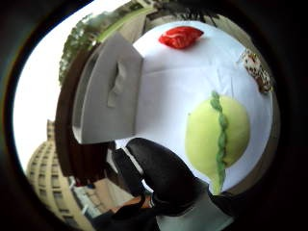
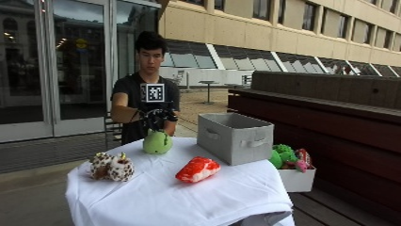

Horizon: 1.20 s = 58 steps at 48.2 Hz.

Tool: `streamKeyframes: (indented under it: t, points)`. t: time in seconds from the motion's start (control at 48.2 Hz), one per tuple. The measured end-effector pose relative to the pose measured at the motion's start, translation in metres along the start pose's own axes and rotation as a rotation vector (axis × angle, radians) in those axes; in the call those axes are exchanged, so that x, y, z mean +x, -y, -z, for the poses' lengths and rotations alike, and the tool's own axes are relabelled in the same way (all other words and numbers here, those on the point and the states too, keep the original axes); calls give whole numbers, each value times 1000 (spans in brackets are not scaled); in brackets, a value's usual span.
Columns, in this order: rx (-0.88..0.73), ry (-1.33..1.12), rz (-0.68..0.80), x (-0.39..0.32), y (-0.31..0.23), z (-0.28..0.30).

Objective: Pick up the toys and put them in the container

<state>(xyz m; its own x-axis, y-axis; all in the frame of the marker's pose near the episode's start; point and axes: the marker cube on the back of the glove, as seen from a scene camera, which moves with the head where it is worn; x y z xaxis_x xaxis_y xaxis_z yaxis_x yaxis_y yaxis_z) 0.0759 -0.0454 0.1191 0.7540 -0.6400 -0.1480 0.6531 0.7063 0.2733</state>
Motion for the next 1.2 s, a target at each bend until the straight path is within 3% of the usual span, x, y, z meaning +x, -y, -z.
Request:
streamKeyframes:
  t: [0.311, 0.394, 0.478, 0.602, 0.789, 0.872, 0.955, 1.142, 1.204]
  points:
    - [-211, -22, -63, -5, -40, -87]
    - [-147, -56, -175, 1, -33, -102]
    - [-327, -37, -97, 7, -49, -107]
    - [-382, -46, -79, 11, -57, -109]
    - [-339, -26, -107, 9, -55, -101]
    - [-130, -17, -203, 11, -40, -105]
    - [-168, -6, -148, 7, -54, -102]
    - [-48, -17, -223, -1, -40, -83]
    - [-68, 27, -171, -2, -40, -70]
